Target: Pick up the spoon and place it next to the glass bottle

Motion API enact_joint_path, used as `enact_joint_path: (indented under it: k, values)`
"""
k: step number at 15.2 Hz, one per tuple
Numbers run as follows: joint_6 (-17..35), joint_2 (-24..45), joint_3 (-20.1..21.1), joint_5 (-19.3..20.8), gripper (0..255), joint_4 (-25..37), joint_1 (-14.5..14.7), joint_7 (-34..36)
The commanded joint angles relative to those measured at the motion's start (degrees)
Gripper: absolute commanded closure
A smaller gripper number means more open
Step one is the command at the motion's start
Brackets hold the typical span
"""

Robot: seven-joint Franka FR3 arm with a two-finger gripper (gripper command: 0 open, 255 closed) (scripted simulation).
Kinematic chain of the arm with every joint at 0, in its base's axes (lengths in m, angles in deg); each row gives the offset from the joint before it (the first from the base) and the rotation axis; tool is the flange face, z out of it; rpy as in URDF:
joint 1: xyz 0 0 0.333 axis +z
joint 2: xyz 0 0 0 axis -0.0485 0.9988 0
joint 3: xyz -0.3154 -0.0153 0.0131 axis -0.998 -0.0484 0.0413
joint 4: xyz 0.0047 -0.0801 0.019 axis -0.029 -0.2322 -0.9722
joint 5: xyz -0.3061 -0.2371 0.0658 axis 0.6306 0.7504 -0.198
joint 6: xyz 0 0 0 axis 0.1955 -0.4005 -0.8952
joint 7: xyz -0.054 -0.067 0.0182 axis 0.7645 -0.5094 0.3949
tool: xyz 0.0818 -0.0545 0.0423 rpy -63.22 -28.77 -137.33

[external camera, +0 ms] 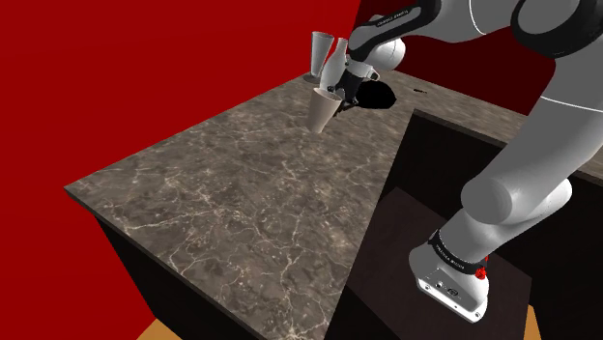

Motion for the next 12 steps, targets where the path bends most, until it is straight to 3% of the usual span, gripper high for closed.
enact_joint_path:
  k: [1, 2, 3, 8, 12]
  values:
    - [0.1, 0.7, -0.2, 0.1, 255, -0.4, -0.2, 0.0]
    - [0.1, 0.7, -0.2, 0.1, 255, -0.4, -0.2, 0.0]
    - [0.1, 0.8, -0.2, 0.2, 0, -0.2, -0.1, 0.2]
    - [0.1, 0.7, -0.2, 0.1, 0, -0.4, -0.2, 0.0]
    - [-6.4, -3.1, -0.8, 0.5, 0, 2.3, -1.0, 0.2]
